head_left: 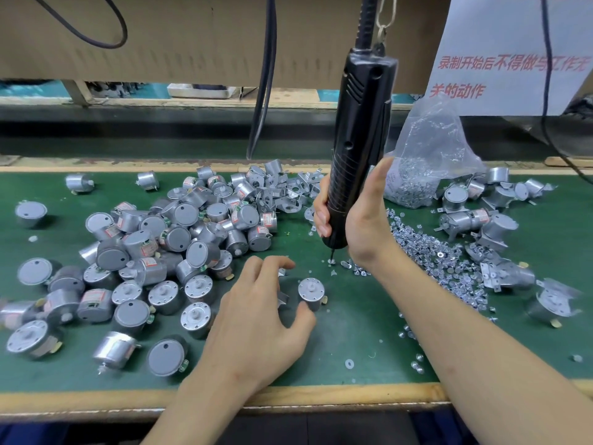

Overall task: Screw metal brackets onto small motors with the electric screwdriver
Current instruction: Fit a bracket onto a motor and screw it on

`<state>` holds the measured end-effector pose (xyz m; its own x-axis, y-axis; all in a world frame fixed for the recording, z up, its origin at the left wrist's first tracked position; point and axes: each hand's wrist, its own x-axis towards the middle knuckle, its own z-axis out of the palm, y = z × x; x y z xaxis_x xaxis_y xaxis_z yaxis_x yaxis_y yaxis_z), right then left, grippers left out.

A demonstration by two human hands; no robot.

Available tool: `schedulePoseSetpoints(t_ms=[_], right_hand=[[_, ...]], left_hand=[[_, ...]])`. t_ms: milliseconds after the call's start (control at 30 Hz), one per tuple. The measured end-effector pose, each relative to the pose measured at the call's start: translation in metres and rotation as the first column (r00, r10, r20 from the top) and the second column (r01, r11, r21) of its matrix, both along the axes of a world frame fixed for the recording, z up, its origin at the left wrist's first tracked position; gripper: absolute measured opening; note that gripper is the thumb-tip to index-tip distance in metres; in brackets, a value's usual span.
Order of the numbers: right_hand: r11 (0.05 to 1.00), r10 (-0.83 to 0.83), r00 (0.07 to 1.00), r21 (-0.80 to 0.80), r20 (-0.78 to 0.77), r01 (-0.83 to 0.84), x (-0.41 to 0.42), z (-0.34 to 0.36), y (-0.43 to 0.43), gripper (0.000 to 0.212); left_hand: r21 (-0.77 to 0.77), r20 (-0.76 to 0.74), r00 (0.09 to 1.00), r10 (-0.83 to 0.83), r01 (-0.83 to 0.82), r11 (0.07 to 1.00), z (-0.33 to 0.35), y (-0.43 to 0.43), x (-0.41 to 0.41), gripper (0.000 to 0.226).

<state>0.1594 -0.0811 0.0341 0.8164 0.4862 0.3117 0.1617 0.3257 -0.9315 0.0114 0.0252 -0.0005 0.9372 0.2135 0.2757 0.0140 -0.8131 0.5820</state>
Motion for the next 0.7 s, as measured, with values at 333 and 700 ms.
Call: schedulePoseSetpoints(t_ms=[333, 700], right_hand=[[0.998, -0.010, 1.000, -0.059, 0.015, 0.010, 0.001, -0.001, 0.000, 0.083], [0.998, 0.011, 1.000, -0.065, 0.028, -0.009, -0.001, 0.000, 0.001, 0.082]], left_hand=[[0.028, -0.287, 0.913, -0.291, 0.312, 0.950, 0.012, 0.034, -0.012, 0.057], [0.095, -0.261, 0.921, -0.290, 0.324, 0.941, 0.014, 0.044, -0.011, 0.048]])
